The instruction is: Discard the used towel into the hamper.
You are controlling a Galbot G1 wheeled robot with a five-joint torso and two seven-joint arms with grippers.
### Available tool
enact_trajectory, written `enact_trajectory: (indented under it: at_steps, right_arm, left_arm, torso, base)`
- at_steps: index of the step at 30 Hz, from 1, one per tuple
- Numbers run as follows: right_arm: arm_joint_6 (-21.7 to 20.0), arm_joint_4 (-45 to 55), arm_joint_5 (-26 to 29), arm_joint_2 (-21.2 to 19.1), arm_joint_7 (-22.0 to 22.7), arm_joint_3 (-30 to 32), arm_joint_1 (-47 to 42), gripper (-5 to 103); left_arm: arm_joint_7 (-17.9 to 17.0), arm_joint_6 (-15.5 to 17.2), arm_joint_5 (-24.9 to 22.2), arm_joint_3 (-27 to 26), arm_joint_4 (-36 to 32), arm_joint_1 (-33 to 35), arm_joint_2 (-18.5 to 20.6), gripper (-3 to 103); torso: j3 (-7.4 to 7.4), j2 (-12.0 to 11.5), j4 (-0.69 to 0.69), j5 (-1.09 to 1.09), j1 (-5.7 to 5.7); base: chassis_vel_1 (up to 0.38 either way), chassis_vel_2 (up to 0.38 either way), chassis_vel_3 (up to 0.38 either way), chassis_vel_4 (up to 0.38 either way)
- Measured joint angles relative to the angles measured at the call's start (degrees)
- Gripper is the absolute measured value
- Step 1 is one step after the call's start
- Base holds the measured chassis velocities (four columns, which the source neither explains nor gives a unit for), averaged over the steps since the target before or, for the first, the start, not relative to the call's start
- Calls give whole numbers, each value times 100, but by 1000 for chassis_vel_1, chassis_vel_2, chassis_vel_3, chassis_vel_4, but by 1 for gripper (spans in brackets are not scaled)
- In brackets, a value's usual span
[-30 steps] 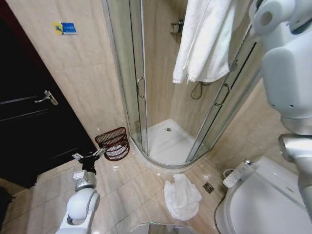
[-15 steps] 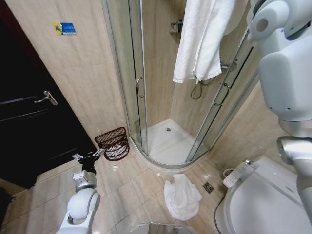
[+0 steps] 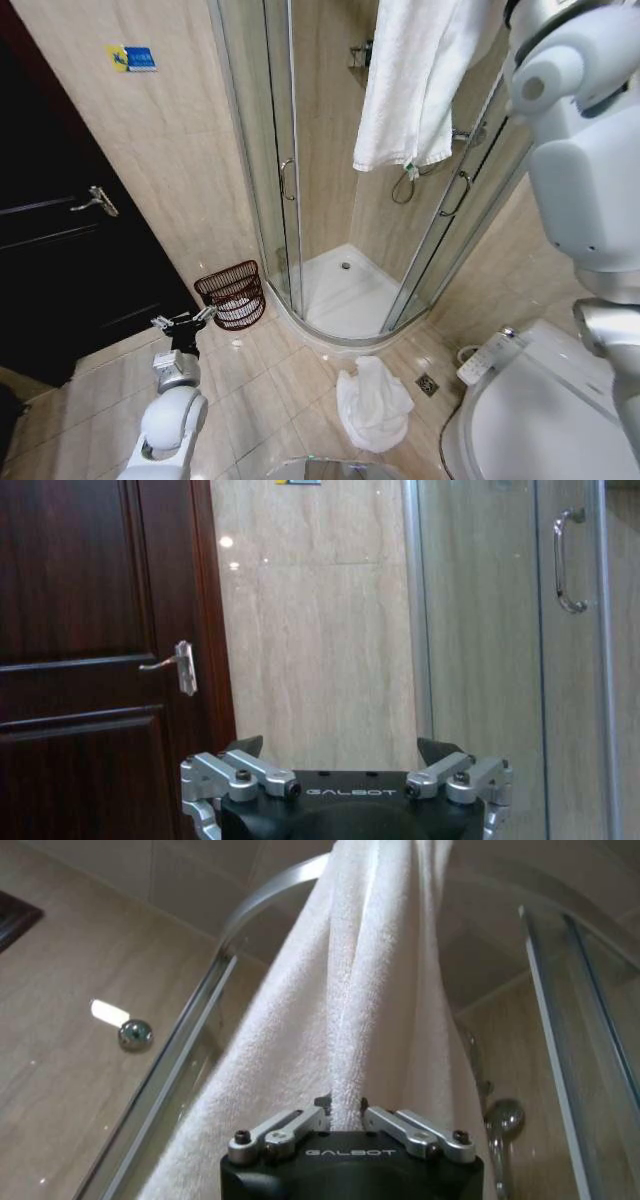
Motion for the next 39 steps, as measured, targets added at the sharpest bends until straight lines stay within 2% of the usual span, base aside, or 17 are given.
enact_trajectory:
  at_steps: [7, 14, 15, 19, 20, 21, 24, 25, 28, 30, 33, 35, 36, 39]
  right_arm:
    - [-13, 660, 335, -470, 5, 345, -906, 4]
    - [-52, 1553, 647, -950, -10, 1168, -2586, 4]
    - [-52, 1553, 647, -950, -10, 1168, -2586, 4]
    - [-30, 2048, 667, -1103, -101, 1967, -4008, 4]
    - [4, 2180, 658, -1125, -105, 2150, -4409, 4]
    - [4, 2180, 658, -1125, -105, 2150, -4409, 4]
    - [143, 2520, 511, -1095, -23, 2515, -5391, 4]
    - [143, 2520, 511, -1095, -23, 2515, -5391, 4]
    - [279, 2853, 275, -758, 262, 2605, -6283, 4]
    - [286, 2871, 259, -727, 277, 2607, -6336, 4]
    - [340, 3151, -321, 5, 321, 2677, -7355, 4]
    - [358, 3221, -562, 302, 237, 2733, -7731, 4]
    - [358, 3221, -562, 302, 237, 2733, -7731, 4]
    - [488, 3299, -1029, 766, 65, 2831, -8400, 4]
  left_arm:
    - [4, -11, 10, 33, 19, 6, 10, 100]
    - [9, -15, 55, 84, 31, 12, 8, 100]
    - [9, -15, 55, 84, 31, 12, 8, 100]
    - [11, -20, 83, 115, 30, 23, 9, 100]
    - [12, -21, 88, 118, 30, 30, 9, 100]
    - [12, -21, 88, 118, 30, 30, 9, 100]
    - [14, -45, 102, 123, 32, 41, 15, 100]
    - [14, -45, 102, 123, 32, 41, 15, 100]
    - [16, -66, 98, 123, 33, 39, 29, 100]
    - [16, -67, 97, 124, 33, 39, 30, 100]
    - [22, -80, 50, 130, -2, 29, 99, 100]
    - [24, -83, 24, 136, -33, 25, 117, 100]
    - [24, -83, 24, 136, -33, 25, 117, 100]
    - [32, -137, 1, 145, -49, 54, 134, 100]
  torso:
    - [-1, 0, -1, 1, 0]
    - [0, -1, 0, 2, 0]
    - [0, -1, 0, 2, 0]
    - [-1, -1, 2, 1, -1]
    - [0, -1, -2, 2, -1]
    - [0, -1, -2, 2, -1]
    - [1, -2, -3, 4, 0]
    - [1, -2, -3, 4, 0]
    - [0, -1, 2, -1, 0]
    - [0, -1, 2, -2, 0]
    - [0, -1, 1, -1, -1]
    - [0, -1, 1, 1, -1]
    - [0, -1, 1, 1, -1]
    - [0, -1, -2, 1, -1]
  base:
    - [0, 0, 0, 0]
    - [0, 0, 0, 0]
    - [0, 0, 0, 0]
    - [0, 0, 0, 0]
    - [0, 0, 0, 0]
    - [0, 0, 0, 0]
    - [0, 0, 0, 0]
    - [0, 0, 0, 0]
    - [0, 0, 0, 0]
    - [0, 0, 0, 0]
    - [0, 0, 0, 0]
    - [0, 0, 0, 0]
    - [0, 0, 0, 0]
    - [0, 0, 0, 0]
